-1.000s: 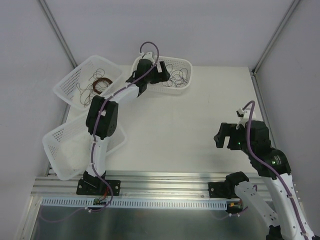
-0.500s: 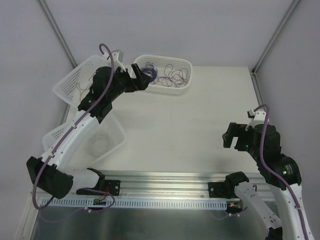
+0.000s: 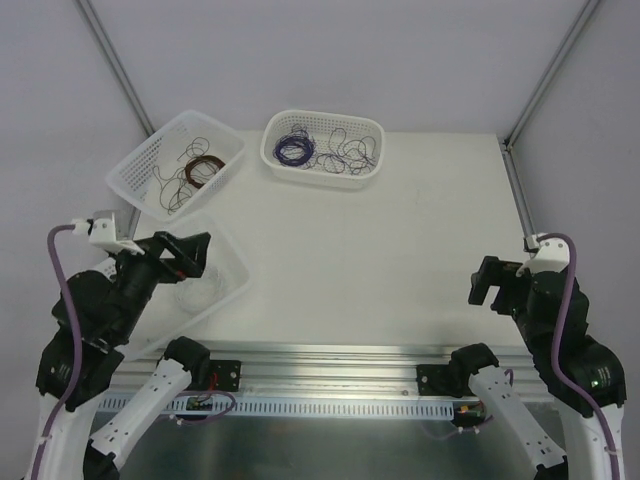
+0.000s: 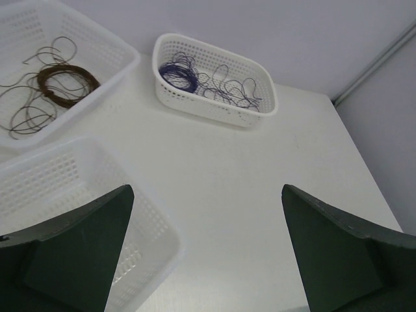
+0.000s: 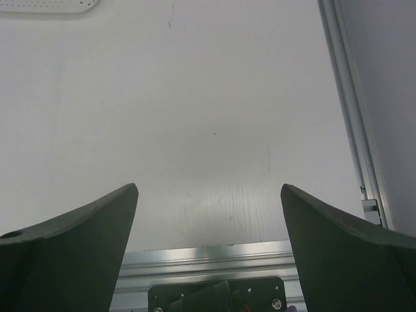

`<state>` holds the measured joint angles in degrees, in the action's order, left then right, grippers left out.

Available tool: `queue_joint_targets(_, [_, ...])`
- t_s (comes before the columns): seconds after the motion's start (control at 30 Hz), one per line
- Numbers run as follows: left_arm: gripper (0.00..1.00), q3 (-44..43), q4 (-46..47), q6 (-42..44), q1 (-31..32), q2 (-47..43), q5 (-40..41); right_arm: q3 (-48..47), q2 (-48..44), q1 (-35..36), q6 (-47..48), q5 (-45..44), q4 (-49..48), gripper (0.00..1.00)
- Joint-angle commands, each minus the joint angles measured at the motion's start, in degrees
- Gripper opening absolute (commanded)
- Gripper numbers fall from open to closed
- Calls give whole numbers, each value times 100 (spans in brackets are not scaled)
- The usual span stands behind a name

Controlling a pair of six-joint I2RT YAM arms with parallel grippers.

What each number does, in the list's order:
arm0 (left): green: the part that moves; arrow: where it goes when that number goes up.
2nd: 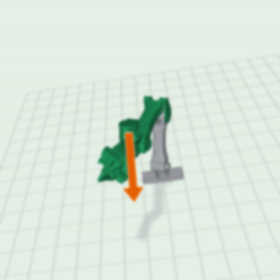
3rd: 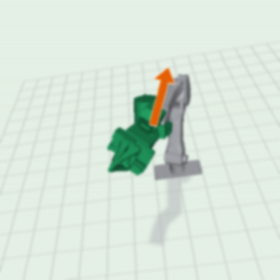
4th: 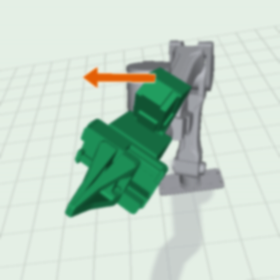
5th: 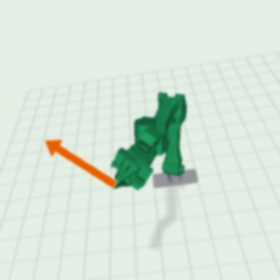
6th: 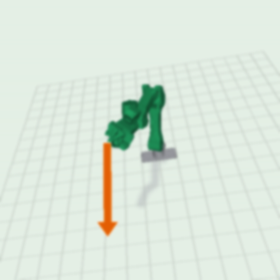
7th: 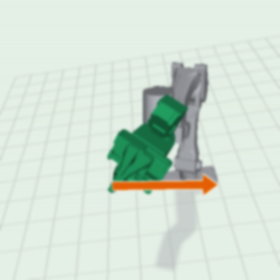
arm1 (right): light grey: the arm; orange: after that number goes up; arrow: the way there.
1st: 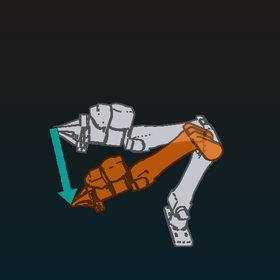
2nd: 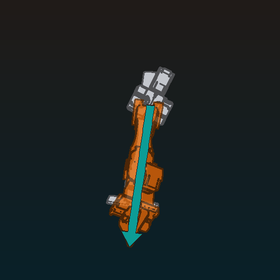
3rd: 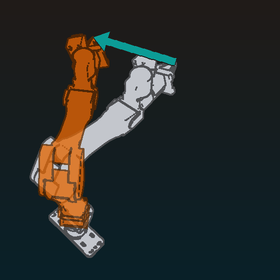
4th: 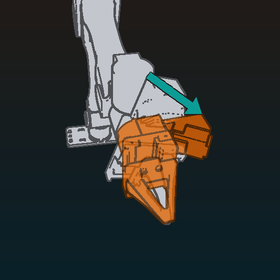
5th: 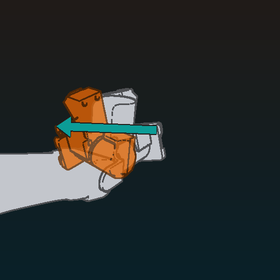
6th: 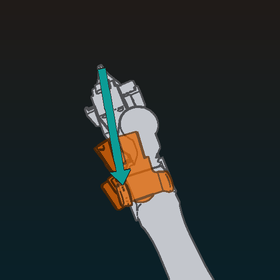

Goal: Untangle the cables

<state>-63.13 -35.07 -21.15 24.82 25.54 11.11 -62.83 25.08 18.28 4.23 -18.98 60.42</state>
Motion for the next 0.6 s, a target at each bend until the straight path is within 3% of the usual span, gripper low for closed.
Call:
queue_joint_targets(0.0, [99, 38, -1227, 251, 41, -478, 742, -186, -301, 0, 192, -466, 180, 97])
queue_joint_targets(0.23, [99, 3, -2108, 173, 41, -1646, 1542, -2, -1004, -9, 236, -729, 145, 97])
queue_joint_targets(0.57, [99, 345, -2329, -65, 41, -2518, 1851, 420, -2402, -9, 193, -1169, 22, 97])
